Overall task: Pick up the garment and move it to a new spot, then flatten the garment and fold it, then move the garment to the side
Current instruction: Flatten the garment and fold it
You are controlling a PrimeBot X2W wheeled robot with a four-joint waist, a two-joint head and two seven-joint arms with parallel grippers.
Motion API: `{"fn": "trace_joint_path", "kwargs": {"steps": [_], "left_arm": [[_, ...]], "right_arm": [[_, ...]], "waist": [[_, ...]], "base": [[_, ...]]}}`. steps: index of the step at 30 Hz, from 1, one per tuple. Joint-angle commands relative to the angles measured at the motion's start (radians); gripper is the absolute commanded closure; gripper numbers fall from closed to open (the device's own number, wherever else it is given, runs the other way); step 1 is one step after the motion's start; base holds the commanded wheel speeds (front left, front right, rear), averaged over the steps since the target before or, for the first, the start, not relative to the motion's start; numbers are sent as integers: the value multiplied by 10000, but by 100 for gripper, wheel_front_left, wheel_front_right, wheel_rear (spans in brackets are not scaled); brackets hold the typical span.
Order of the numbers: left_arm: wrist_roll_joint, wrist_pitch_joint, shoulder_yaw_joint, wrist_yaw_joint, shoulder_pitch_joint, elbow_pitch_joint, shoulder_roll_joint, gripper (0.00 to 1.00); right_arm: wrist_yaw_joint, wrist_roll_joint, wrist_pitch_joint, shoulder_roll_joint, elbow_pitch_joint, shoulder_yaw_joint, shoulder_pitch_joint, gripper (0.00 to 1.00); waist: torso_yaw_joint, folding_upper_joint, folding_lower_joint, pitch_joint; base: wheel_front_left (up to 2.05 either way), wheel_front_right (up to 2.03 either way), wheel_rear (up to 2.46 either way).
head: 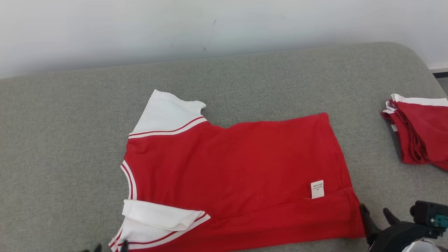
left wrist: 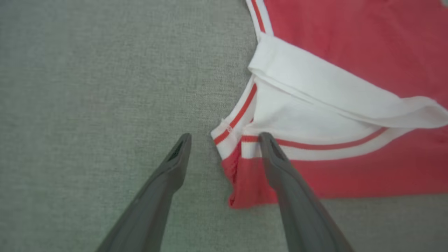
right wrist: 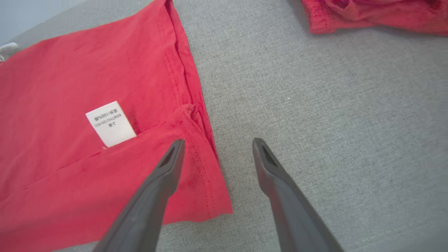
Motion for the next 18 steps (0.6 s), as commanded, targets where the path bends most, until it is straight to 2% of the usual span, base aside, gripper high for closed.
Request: {"fn": "trace_joint_path", "kwargs": {"steps": [1,8,12,15,18], "left_arm": [[-36,-125,131,64,-238,-35,148,0],[421,103,130,7,-1928,-134,547,0],[211,266,52,-589,-3362,-16,646,0],[7,597,44,-958,-4458,241,702,0],[-247,1031,52,-1274,-5510,711,769,0]], "right_arm": [[-26,-104,0,-14,-149,-112,-100,0],[-26,-639,443,-11,-785,-267,-1054,0],[-26,-954,984,-33,-702,-306,-2135,0],[-24,-1383,1273,-41,-269,-334,-3247,0],[-24,-1278,1499,-40,366,-108,-4357,0]], "waist": [[2,-1,0,8],[67,-1,0,327],[-34,-1,0,758],[-182,-1,0,1198],[-378,-1,0,1629]], "base": [[0,0,0],[0,0,0],[0,0,0],[0,0,0],[0,0,0]]}}
